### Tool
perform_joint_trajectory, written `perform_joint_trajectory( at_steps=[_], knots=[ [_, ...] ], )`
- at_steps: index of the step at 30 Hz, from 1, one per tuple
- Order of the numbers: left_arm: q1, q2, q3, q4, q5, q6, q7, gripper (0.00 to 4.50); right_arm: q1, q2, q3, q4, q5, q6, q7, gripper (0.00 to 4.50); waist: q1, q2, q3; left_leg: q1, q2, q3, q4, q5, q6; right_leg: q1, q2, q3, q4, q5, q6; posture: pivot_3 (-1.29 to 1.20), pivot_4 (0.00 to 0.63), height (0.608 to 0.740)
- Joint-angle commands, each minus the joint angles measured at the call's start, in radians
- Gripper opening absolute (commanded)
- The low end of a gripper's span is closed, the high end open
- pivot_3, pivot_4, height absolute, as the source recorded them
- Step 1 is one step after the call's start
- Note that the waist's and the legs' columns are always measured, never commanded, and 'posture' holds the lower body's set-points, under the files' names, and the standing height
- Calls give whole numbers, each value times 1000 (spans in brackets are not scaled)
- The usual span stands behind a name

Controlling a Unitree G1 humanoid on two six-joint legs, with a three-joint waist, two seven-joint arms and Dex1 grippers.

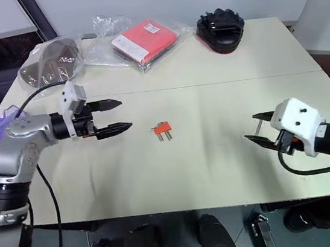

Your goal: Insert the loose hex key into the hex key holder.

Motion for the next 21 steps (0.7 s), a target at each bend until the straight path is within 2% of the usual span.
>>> perform_joint_trajectory(
  at_steps=[1,5,21],
  knots=[
    [-36,0,16,24,-5,-9,-13,4440,-27,-19,-43,-7,19,18,24,2635,1,-2,1,0,0,0,0,0,0,0,0,0,0,0,0,0,150,740],
    [-60,-10,33,21,-40,31,-13,4440,-51,-17,-36,-9,22,30,32,2635,3,-3,2,0,0,0,1,0,0,0,0,0,0,0,0,0,150,740],
    [-32,-16,26,-23,-38,50,17,4440,-107,14,23,-30,21,60,0,2635,3,-4,2,-1,0,0,1,0,0,-1,0,0,0,0,0,0,150,740]
  ],
)
